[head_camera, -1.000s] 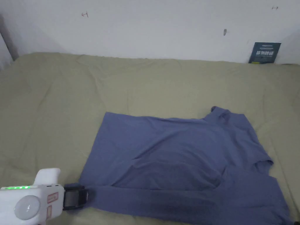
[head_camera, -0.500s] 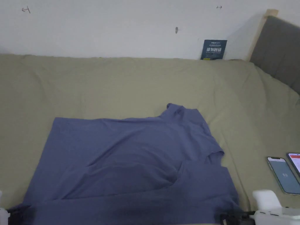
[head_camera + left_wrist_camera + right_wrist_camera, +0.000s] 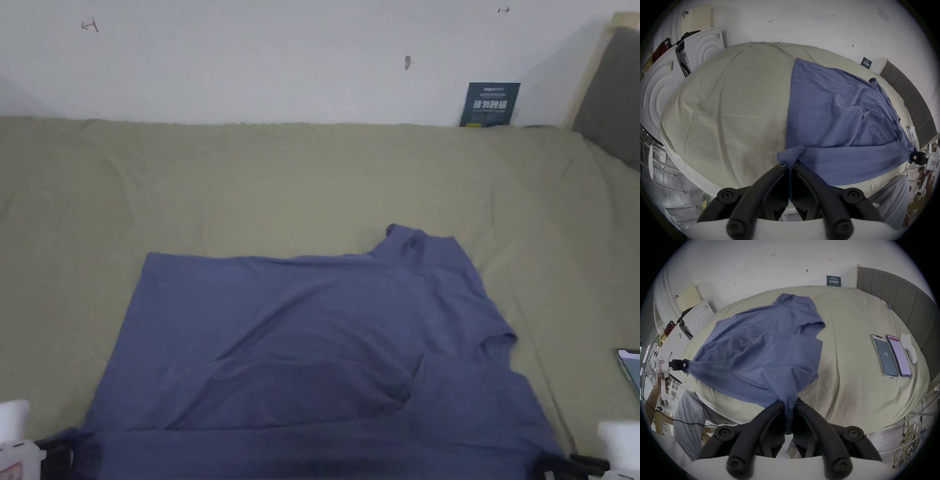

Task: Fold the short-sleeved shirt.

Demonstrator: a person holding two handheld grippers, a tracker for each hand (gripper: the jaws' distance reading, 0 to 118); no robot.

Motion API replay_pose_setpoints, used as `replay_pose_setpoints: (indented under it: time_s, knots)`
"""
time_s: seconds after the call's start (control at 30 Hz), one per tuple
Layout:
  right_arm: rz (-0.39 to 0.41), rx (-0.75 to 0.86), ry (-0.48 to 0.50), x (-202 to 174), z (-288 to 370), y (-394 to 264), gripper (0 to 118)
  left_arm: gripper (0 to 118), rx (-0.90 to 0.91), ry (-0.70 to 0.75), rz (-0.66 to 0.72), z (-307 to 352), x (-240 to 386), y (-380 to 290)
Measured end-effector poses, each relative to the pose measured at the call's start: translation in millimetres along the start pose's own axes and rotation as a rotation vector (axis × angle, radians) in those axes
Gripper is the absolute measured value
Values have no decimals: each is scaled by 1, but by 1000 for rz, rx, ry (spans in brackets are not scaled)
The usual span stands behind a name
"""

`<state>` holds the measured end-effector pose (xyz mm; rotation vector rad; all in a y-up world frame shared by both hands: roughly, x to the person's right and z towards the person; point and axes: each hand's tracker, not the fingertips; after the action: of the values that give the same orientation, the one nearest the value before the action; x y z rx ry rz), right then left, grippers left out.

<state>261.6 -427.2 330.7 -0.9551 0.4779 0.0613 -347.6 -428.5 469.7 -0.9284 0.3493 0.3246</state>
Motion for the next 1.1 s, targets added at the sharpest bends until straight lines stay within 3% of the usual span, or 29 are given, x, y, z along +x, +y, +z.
replay_pose_setpoints:
  time_s: [0.23,0.43,0.7,1.0,1.03,1.07,1.1]
  knots:
    - [10,72,11,-4,13,58,9,0,77,-22,-21,9,14,50]
    - [-20,89,0,7,-16,116,9,0,119,-24,-23,-15,26,109]
    - [-22,0,-32,10,-76,170,9,0,84,3,-33,-73,42,155]
    - [-64,-89,-55,23,-120,181,12,0,31,21,-80,-114,50,160]
    - [-74,-91,-56,23,-122,181,19,0,26,22,-87,-116,50,159]
    - [-85,-97,-56,26,-123,181,34,2,19,23,-88,-118,49,160]
    - [-91,-95,-64,25,-123,181,61,17,14,24,-82,-120,48,159]
